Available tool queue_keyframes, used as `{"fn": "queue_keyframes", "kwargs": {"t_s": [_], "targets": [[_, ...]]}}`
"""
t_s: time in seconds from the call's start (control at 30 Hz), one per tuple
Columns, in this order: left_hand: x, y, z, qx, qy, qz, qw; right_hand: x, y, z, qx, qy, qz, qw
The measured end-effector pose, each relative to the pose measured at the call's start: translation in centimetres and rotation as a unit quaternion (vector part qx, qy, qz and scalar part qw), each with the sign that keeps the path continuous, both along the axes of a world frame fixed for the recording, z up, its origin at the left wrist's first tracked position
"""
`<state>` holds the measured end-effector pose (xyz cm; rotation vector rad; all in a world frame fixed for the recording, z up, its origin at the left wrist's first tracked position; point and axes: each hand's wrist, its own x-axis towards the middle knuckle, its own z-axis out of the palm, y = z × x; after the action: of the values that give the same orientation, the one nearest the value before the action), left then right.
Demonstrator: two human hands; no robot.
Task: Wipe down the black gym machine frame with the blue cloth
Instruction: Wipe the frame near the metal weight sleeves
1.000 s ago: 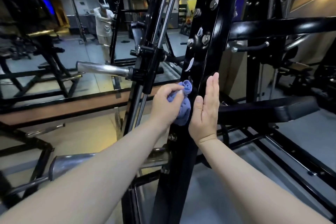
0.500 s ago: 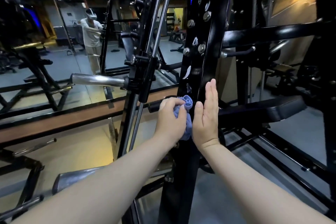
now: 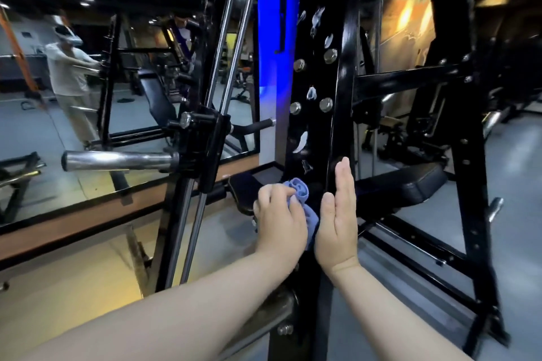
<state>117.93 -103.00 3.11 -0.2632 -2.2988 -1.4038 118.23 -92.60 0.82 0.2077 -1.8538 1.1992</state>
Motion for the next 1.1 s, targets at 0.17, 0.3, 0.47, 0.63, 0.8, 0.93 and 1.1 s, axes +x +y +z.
{"fn": "queue_keyframes", "kwargs": {"t_s": [0.17, 0.3, 0.47, 0.63, 0.8, 0.93, 1.1], "targets": [[0.2, -1.2, -0.8, -0.084, 0.084, -0.071, 0.990, -0.1, 0.0, 0.2, 0.010, -0.003, -0.025, 1.000], [0.8, -1.7, -1.0, -0.115, 0.044, -0.095, 0.988, 0.2, -0.1, -0.1, 0.009, -0.002, -0.025, 1.000], [-2.5, -0.6, 2.9, -0.066, 0.107, -0.073, 0.989, 0.2, -0.3, 0.0, 0.012, -0.010, -0.029, 0.999], [-1.0, -1.2, 0.6, -0.098, 0.148, -0.117, 0.977, 0.2, 0.0, 0.1, 0.011, -0.001, -0.025, 1.000], [-2.8, -1.1, 1.5, -0.095, 0.128, -0.124, 0.979, -0.1, 0.2, -0.3, 0.015, 0.003, -0.025, 1.000], [-5.3, -0.3, 4.9, -0.038, 0.118, -0.105, 0.987, -0.2, 0.3, 0.1, 0.022, 0.015, -0.028, 0.999], [-2.8, -1.5, 2.7, -0.071, 0.091, -0.102, 0.988, 0.1, 0.2, 0.3, 0.021, 0.003, -0.023, 1.000]]}}
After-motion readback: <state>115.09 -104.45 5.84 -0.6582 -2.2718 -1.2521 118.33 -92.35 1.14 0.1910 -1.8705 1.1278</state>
